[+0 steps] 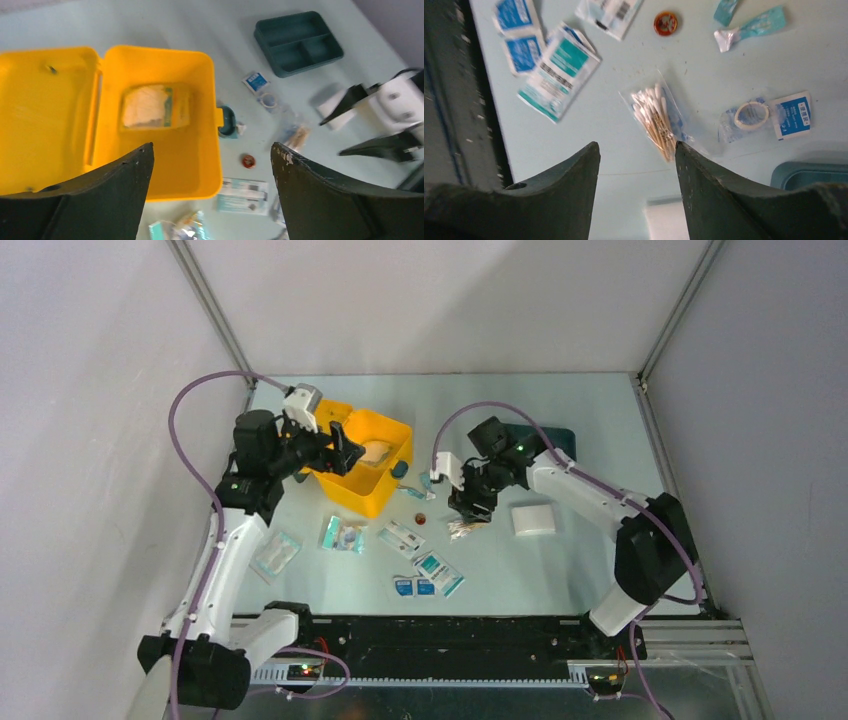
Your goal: Organize the medicine kit
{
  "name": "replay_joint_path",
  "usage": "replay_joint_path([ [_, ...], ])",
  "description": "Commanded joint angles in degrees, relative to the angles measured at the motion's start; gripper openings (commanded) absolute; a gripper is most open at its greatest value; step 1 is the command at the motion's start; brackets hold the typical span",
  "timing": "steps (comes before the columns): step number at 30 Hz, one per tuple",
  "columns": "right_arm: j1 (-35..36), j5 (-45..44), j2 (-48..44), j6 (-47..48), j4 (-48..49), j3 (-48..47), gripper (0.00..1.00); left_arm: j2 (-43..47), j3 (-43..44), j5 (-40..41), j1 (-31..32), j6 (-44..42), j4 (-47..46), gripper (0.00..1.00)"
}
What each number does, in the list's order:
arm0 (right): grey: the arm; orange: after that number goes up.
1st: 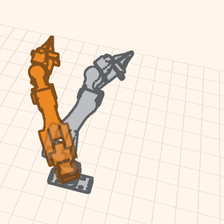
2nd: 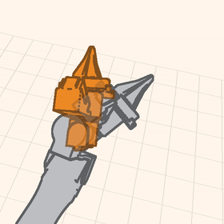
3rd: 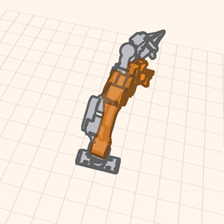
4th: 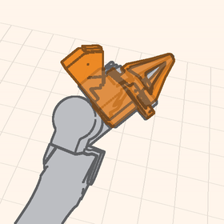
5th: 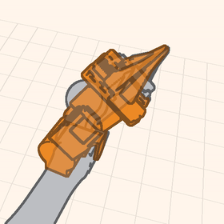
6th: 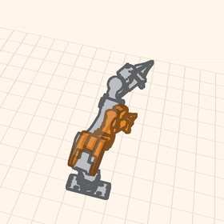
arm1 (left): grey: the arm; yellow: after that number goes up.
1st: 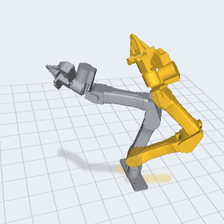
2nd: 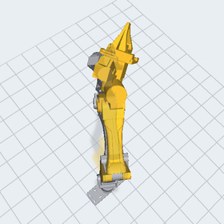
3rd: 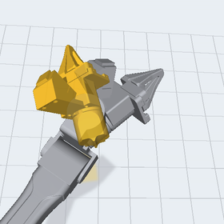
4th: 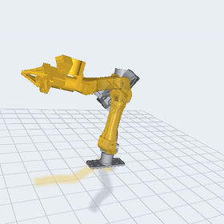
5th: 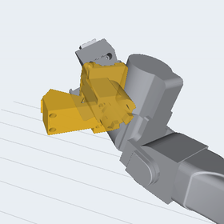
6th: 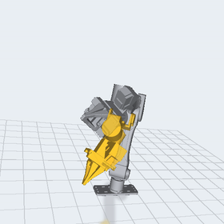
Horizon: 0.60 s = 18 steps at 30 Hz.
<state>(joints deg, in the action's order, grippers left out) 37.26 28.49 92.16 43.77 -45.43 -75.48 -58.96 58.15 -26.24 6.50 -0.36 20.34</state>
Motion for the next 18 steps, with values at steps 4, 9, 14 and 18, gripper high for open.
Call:
replay_joint_path([
  [4, 2.75, -13.58, 4.32, 11.46, 6.53, 6.04, 0.58, -4.58, -2.8, -18.98, -5.55, 13.58, 0.2, 0.9],
  [9, 3.23, -16.88, 8.12, 13.48, 10.44, 6.37, 0.55, -2.82, -2.76, -14.61, -6.14, 11.94, -0.97, 0.88],
  [14, 3.19, -17.72, 10.48, 15.18, 12.81, 6.47, 0.53, -0.57, -4.3, -14.36, -6.15, 12.38, -2.64, 0.88],
  [18, 3.46, -17.86, 12.39, 16.76, 13.01, 6.45, 0.52, 0.98, -5.32, -14.28, -6.22, 12.31, -3.08, 0.88],
])
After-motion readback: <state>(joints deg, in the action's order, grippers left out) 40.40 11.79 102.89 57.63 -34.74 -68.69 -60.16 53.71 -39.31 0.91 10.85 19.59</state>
